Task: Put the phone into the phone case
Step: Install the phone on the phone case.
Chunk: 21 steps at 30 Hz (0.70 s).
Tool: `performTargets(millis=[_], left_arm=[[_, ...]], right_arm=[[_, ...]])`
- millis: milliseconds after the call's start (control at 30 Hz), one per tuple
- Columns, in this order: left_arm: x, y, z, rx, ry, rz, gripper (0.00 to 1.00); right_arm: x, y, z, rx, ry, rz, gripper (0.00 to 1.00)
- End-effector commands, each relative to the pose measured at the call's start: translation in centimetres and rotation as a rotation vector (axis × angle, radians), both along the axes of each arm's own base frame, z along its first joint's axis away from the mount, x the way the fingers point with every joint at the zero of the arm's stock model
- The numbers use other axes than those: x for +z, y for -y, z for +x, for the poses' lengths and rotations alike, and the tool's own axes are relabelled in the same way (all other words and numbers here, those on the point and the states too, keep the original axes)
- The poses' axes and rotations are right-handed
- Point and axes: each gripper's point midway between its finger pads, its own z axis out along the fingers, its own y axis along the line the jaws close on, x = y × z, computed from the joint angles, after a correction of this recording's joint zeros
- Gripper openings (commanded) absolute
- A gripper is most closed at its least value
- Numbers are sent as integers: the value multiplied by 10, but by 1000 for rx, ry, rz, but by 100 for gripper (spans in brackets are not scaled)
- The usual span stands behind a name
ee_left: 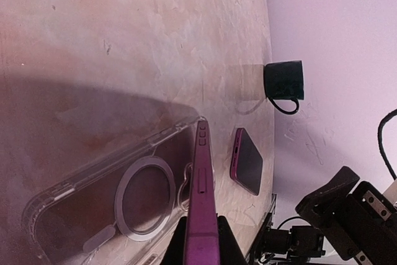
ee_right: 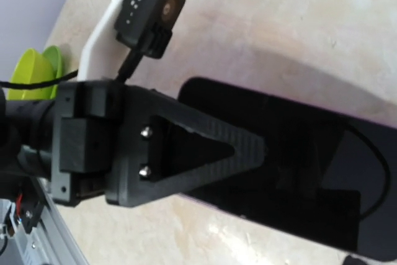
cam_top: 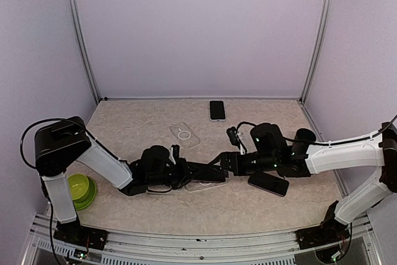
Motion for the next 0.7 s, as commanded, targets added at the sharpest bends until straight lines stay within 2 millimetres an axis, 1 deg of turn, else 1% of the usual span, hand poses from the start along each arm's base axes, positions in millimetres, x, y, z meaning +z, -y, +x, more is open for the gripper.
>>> performTargets(millis=[0, 133, 333, 433, 500, 567, 667], left_arm=[[3, -13, -2, -8, 50, 60, 0], [17, -14, -1, -14, 91, 24, 0], [41, -9, 0, -29, 155, -27, 0], [42, -7, 0, -33, 155, -51, 0], [39, -3, -2, -43, 138, -62, 0], [33, 1, -3, -46, 106, -64, 0], [16, 2, -4, -27, 43, -34, 0]], right_arm=[[-10, 9, 2, -25, -2, -37, 100], [-21, 16, 5, -40, -14, -85, 100], [-28, 28, 12, -68, -24, -67, 100], [-37, 30, 16, -63, -39, -94, 100], [-42, 33, 21, -73, -39, -136, 100], [-45, 35, 26, -88, -33, -157, 100], [-49, 39, 29, -101, -29, -155, 100]])
